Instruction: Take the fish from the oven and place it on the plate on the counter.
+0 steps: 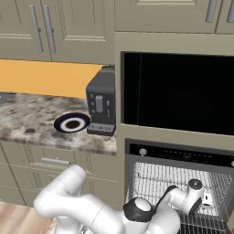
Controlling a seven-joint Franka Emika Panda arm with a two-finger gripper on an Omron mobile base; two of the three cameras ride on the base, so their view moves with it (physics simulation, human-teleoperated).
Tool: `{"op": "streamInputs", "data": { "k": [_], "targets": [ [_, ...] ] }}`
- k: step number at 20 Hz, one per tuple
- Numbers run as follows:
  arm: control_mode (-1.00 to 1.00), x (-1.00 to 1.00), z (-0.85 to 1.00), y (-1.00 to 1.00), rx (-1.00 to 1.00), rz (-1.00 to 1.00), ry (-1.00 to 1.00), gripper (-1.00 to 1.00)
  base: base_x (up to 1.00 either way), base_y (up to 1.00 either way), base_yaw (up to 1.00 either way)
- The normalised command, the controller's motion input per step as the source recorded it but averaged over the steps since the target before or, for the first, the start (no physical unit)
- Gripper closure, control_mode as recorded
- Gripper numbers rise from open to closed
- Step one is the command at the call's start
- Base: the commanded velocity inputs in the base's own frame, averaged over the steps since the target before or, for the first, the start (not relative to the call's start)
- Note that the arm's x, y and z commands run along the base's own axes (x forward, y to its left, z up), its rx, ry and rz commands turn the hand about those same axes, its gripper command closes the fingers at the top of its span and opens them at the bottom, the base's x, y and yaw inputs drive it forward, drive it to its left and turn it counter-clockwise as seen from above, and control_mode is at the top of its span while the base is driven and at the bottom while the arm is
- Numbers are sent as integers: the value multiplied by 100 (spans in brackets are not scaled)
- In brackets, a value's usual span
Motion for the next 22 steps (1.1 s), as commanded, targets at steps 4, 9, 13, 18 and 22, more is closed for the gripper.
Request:
{"op": "streamInputs", "data": {
  "k": [4, 9, 13, 18, 22],
  "targets": [
    [-100, 0, -45, 0, 4, 10, 0, -100, 0, 0, 0],
    [-100, 3, -48, 1, 3, 6, 0, -100, 0, 0, 0],
    [-100, 6, -49, 0, 3, 3, 0, -100, 0, 0, 0],
    [-100, -2, -70, 0, 9, 0, -7, -100, 0, 0, 0],
    [-100, -10, -78, 0, 16, 0, -13, -100, 0, 0, 0]
  ]
}}
